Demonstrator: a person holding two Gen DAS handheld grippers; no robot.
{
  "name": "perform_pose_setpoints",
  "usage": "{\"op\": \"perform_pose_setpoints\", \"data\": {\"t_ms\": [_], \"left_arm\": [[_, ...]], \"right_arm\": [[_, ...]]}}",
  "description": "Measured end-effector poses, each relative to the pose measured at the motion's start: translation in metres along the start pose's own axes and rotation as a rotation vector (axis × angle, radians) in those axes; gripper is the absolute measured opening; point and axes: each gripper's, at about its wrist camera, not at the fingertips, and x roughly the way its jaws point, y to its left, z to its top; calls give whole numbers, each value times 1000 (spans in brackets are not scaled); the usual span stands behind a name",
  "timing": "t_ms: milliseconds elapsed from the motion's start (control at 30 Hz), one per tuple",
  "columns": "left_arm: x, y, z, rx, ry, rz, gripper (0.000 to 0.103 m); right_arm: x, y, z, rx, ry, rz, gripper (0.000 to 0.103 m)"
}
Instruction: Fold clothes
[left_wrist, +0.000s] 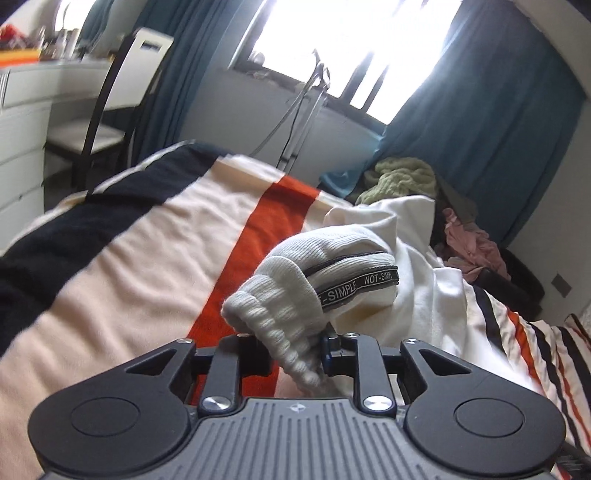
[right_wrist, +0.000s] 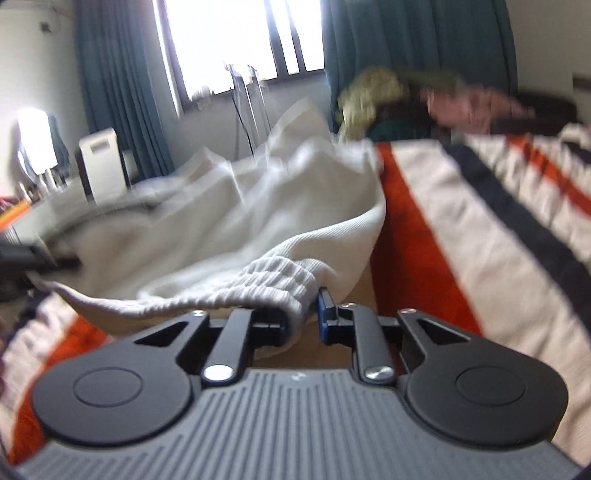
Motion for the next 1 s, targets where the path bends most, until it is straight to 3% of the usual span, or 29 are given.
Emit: {"op": "perform_pose_setpoints", "data": {"t_ms": [67, 133, 233, 300, 367, 433, 533, 633, 800, 933, 1000], "left_arm": [[0, 2, -3, -10, 58, -14, 30], [-2, -2, -10, 49, 123, -11, 32], [-10, -11, -22, 170, 193, 2, 33], [-20, -13, -27, 218, 211, 2, 41], [-32, -16, -31, 262, 191, 38, 62], [-45, -18, -33, 306, 129, 128, 76], [-55, -22, -37, 412, 75, 200, 79], [-58, -33, -52, 587, 85, 157, 85], [-52, -80, -102, 1000, 42, 65, 97], [-39, -97, -141, 1187, 46, 13, 98], [-32, -100, -153, 1245, 13, 28, 98]], "right_arm": [[-26, 8, 7, -68, -79, -17, 19], [-45, 16, 7, -149, -125, -41, 19], [-48, 12, 0, -162, -96, -58, 18], [-42, 4, -3, -131, -58, -68, 18], [-38, -4, -2, -81, -37, -63, 18], [-41, -8, 0, -46, -52, -52, 18], [-44, -8, 2, -28, -75, -34, 18], [-43, -7, 2, -37, -80, -34, 18], [-40, -14, 8, 21, -85, -13, 18], [-39, -18, 9, 55, -90, -9, 18], [-38, -20, 9, 69, -89, -9, 18]]}}
